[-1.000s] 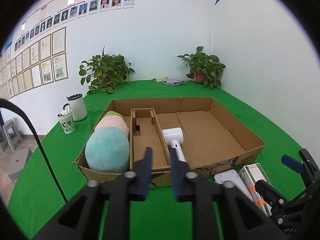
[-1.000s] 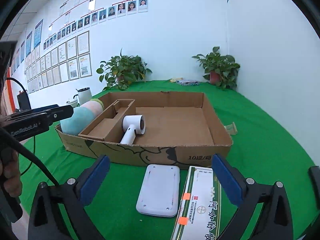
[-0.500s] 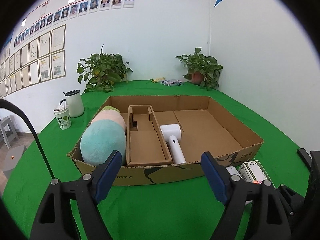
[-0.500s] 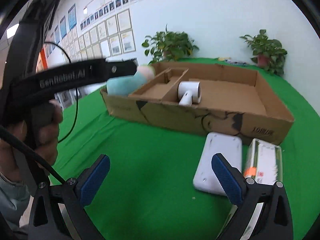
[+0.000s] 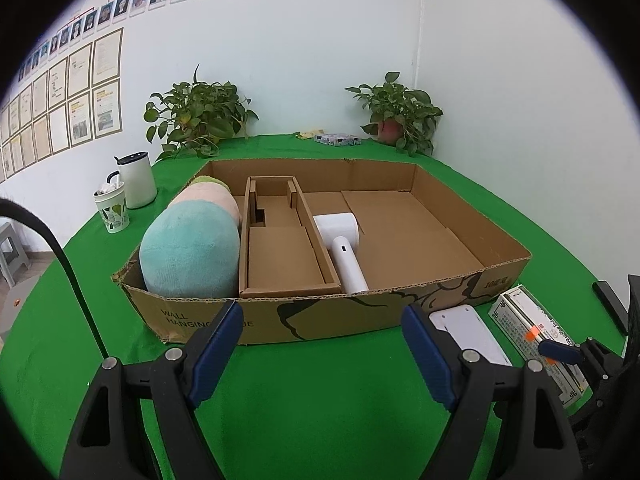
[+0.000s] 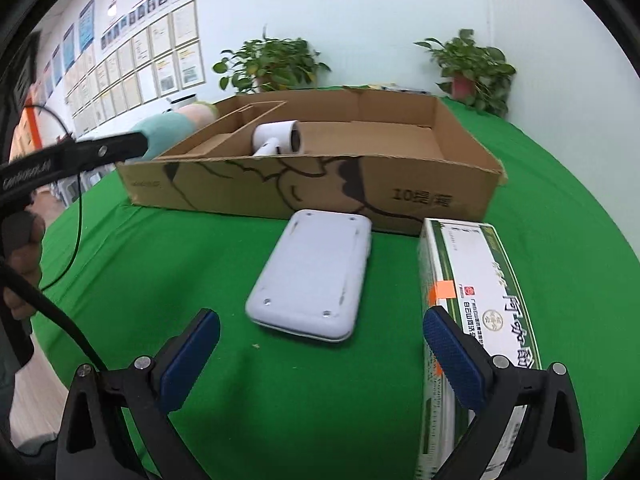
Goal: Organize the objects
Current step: 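Grasp the white rectangular plastic case with the right gripper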
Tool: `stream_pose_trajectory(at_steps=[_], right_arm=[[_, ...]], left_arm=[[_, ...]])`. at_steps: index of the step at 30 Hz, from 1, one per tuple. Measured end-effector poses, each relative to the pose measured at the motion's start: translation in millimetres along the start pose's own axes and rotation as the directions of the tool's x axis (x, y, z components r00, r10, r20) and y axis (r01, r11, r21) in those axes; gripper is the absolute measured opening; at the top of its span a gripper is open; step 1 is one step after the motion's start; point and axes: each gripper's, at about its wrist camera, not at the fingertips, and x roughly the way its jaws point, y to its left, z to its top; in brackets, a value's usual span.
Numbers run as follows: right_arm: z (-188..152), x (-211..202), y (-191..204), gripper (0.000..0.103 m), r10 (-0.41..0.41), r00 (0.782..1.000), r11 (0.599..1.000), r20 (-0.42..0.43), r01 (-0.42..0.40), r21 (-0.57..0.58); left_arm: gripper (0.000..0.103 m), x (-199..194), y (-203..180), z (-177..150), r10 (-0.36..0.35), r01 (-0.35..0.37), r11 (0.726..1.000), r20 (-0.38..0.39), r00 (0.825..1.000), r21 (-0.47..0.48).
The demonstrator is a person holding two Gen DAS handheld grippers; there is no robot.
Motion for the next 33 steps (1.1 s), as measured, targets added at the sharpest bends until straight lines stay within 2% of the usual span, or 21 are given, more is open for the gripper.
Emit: stream_pose_trajectory(at_steps=[2,8,10,12,14,18,21,22,24,25,27,29,33], right_arm=[[3.7,0.8,-0.1,0.102,0.005,1.0,1.0,-0.009,-0.005,0.017],[28.1,19.3,28.2,0.102,-0.015,0.998,0.998,-0.064,0.012,-0.058],[32.8,27.7,33.0,0.101,-0.062,0.995,0.995,-0.077,0.056,-0.081],[35.8,41.4,30.3,0.093,-0.091,0.987,0.994,-0.129,0.082,-0.069],[36.0,50.4,25.5,0.07,-0.102,0.98,0.994,-0.17,0.096,-0.045],[29.0,45.8,25.1,0.066,-0.115,0.979,0.993,-0.17,0.106,-0.059],[13.4,27.8,28.1,0.066,-0.037,0.983,0.999,-0.182,0.032,-0.029],[7.5,20.0,29.2,0.067,0.006,0.983,1.0,-0.184,-0.008,-0.007],[-0.7,5.0,31.1,0.083,0.059,0.985,0.998,-0.16,-0.056,0.026],[-2.9,-1.1,31.6,0.101,0.077,0.988,0.997,-0.134,-0.072,0.036],[-5.3,-11.7,33.3,0.102,0.1,0.992,0.995,-0.082,-0.097,0.032],[-4.9,-9.9,33.8,0.102,0.102,0.991,0.995,-0.09,-0.1,0.02],[-6.1,-4.8,37.8,0.102,0.082,0.991,0.996,-0.104,-0.083,-0.008]], left_arm=[[0.081,2.5,-2.0,0.1,-0.013,0.013,1.0,-0.009,1.0,-0.001],[0.081,13.4,-1.2,-0.9,-0.029,0.028,0.999,-0.049,0.998,-0.015],[0.081,13.2,1.0,-1.5,-0.028,0.027,0.999,-0.051,0.998,-0.022],[0.081,12.1,3.4,-2.5,-0.027,0.026,0.999,-0.05,0.998,-0.028],[0.081,12.4,4.6,-3.8,-0.028,0.026,0.999,-0.056,0.998,-0.032],[0.081,13.4,5.3,-8.5,-0.045,0.042,0.998,-0.082,0.996,-0.04],[0.081,12.9,9.1,-15.0,-0.115,0.102,0.99,-0.127,0.985,-0.102],[0.081,12.9,10.1,-17.8,-0.157,0.139,0.981,-0.143,0.977,-0.132],[0.081,15.2,7.8,-21.7,-0.23,0.201,0.965,-0.172,0.958,-0.169],[0.081,18.0,4.9,-23.2,-0.267,0.234,0.955,-0.189,0.945,-0.18],[0.081,25.5,-1.5,-25.1,-0.338,0.296,0.934,-0.219,0.915,-0.202],[0.081,37.2,-9.5,-26.8,-0.421,0.367,0.901,-0.258,0.87,-0.233],[0.08,56.3,-28.4,-35.5,-0.5,0.431,0.864,-0.34,0.797,-0.26]])
